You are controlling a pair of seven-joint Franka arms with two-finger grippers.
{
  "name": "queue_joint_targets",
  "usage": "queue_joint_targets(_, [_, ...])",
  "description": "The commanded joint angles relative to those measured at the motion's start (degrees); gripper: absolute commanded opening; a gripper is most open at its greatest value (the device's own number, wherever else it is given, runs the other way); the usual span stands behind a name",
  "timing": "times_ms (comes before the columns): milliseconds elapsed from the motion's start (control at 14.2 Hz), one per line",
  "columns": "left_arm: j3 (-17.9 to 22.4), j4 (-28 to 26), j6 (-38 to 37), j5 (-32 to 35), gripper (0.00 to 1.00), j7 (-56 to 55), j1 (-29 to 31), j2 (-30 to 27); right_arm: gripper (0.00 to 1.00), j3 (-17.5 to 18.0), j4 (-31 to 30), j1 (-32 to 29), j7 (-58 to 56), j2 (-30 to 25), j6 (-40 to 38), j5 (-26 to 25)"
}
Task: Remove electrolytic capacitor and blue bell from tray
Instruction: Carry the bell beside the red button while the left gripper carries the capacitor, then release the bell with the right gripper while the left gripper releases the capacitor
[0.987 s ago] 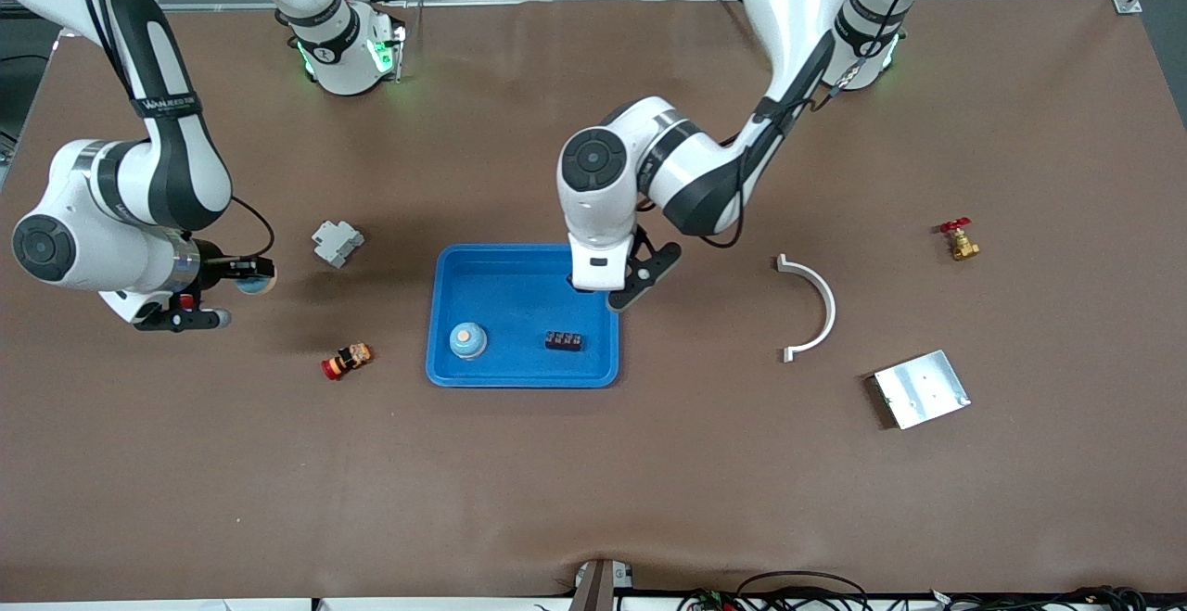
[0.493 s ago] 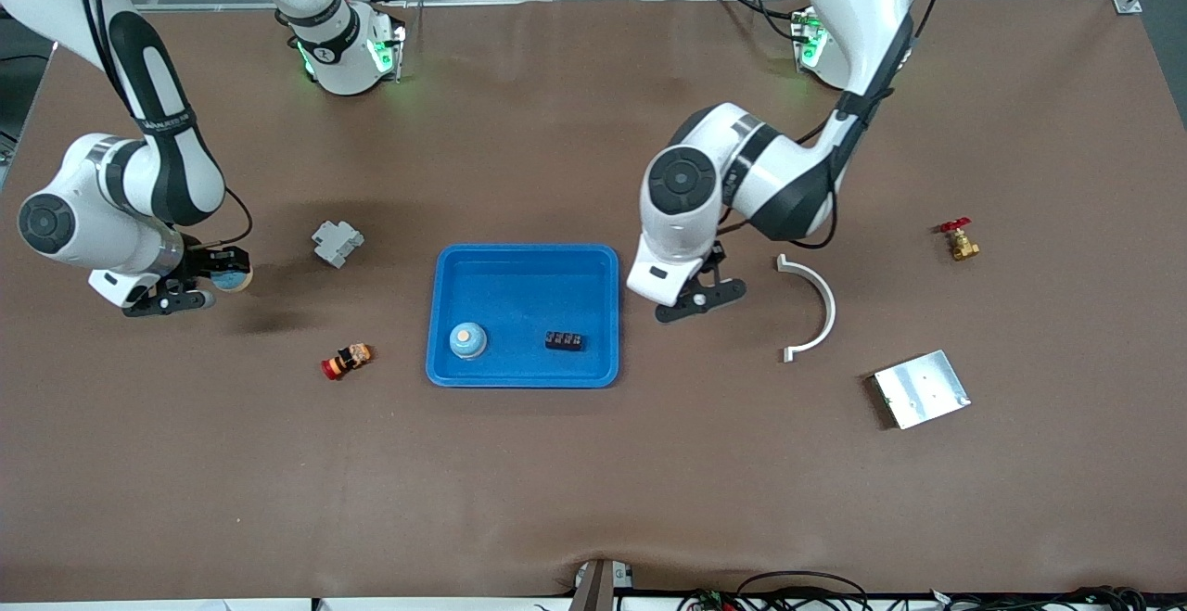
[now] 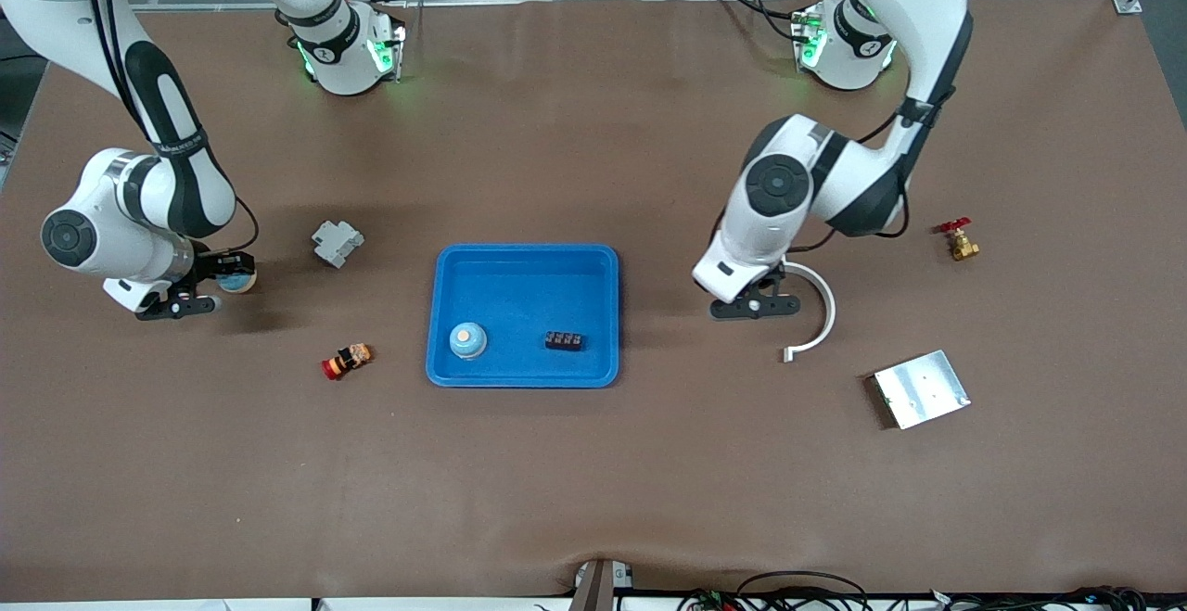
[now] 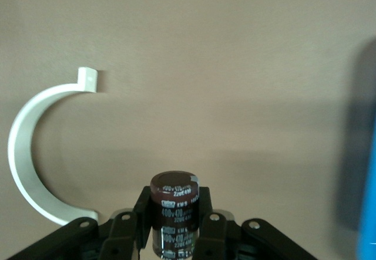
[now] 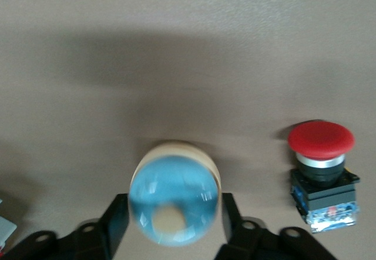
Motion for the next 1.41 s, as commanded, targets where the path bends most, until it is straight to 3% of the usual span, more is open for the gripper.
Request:
queue_joint_targets(0, [-0.4,-7.2,5.8,0.3,0.0,7.3,3.8,-2.6,1.0,-0.8,1.7,0.6,-0.3,-0.1,-1.4,-0.3])
queue_joint_targets(70, [-0.3,-8.6,7.0,0.3,0.0,10.1,4.7,-2.8,1.0,-0.7,3.7,0.8,-0.3,-0.1,-4.2,-0.2])
queue_joint_targets(282, [-0.3,-12.3,10.8,0.3,0.0,16.1,7.7,-2.9,1.0,-0.3,17.7,4.6,0.8,0.0,-19.8,0.6])
queue_joint_targets(352, [-0.3,-13.6,12.8,0.3,0.0,17.3,8.7,-2.9,1.0,-0.4,19.4,6.6,2.7,0.1,-21.4,4.4])
queue_joint_targets(493, [-0.3,-15.4,16.3,0.3,0.0,18.6,9.7,-2.6,1.0,-0.4,20.5,10.9,11.4,0.1,-21.5,10.9])
queue_joint_targets(705, [-0.3,-15.3,17.2,0.3,0.0,18.8,9.9,-1.6,1.0,0.3,21.2,18.3,27.3,0.7,-21.0,11.6])
queue_joint_targets(1057, [-0.3,-14.8,21.0,0.2,0.0,19.1,10.3,1.5,1.0,11.9,22.3,20.4,54.9,2.1,-14.0,12.8])
queue_joint_targets(1339, [-0.3,-14.2,24.0,0.2,0.0,19.6,11.0,3.9,1.0,17.8,23.1,20.9,68.8,8.2,-3.1,12.3])
